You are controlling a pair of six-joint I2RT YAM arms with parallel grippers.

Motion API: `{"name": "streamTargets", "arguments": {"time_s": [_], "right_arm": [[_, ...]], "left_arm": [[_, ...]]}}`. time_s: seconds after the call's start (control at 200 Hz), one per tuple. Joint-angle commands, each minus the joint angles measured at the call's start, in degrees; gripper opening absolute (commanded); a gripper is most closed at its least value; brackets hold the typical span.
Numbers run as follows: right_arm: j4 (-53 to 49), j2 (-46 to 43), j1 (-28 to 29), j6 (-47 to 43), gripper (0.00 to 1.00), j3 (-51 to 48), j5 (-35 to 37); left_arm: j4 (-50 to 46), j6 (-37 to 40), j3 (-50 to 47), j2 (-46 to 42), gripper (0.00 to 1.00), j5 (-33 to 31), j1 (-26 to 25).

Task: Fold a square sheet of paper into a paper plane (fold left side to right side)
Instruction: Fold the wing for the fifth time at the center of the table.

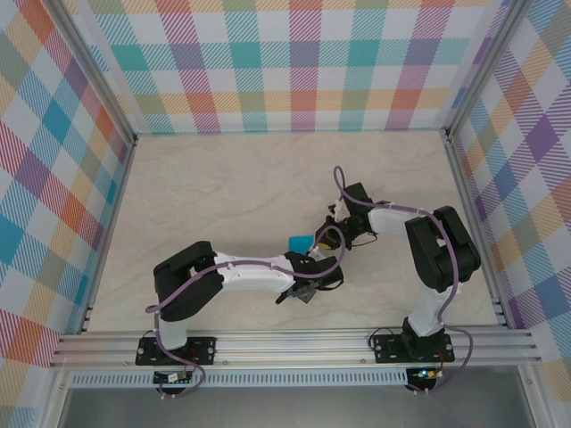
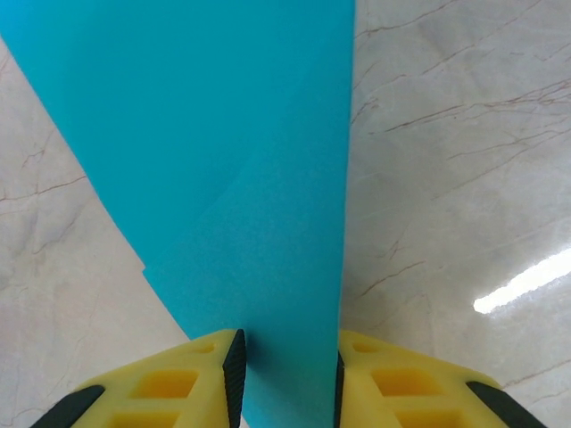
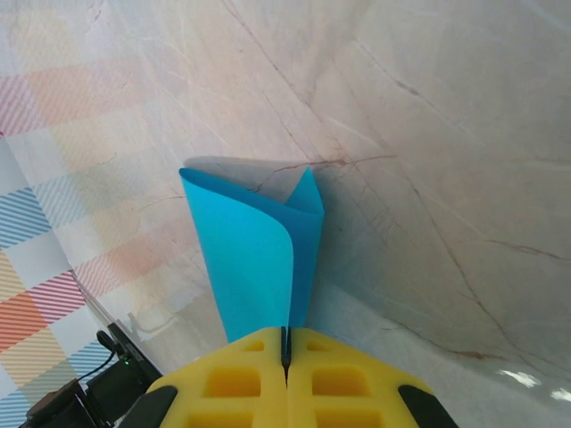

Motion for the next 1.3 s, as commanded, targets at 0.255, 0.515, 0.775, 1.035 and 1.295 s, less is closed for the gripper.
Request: {"name": "streamTargets", "arguments": {"time_s": [0.255, 0.515, 0.775, 1.035, 1.295], "right_arm": [[0.6, 1.6, 0.4, 1.8, 0.00, 0.8, 1.1], [0.8, 1.6, 0.4, 2.3, 0.00, 0.7, 0.9], [0.8, 1.3, 0.4, 2.4, 0.00, 0.2, 0.8], [0.2, 1.6, 0.4, 2.2, 0.00, 0.5, 1.2], [-0.4, 1.4, 0.4, 1.6, 0.00, 0.8, 1.6]], "left_arm": [[-1.5, 1.0, 1.7, -0.8, 0.36, 1.8, -1.5], [-4.3, -2.2, 2.0, -1.2, 0.35, -1.6, -3.4], [-5.3, -3.4, 1.5, -0.9, 0.33, -3.1, -4.4], [-4.8, -4.3, 0.3, -2.0, 0.23, -2.4, -4.5], [-4.6, -5.1, -0.9, -2.5, 0.18, -2.5, -4.5]]}}
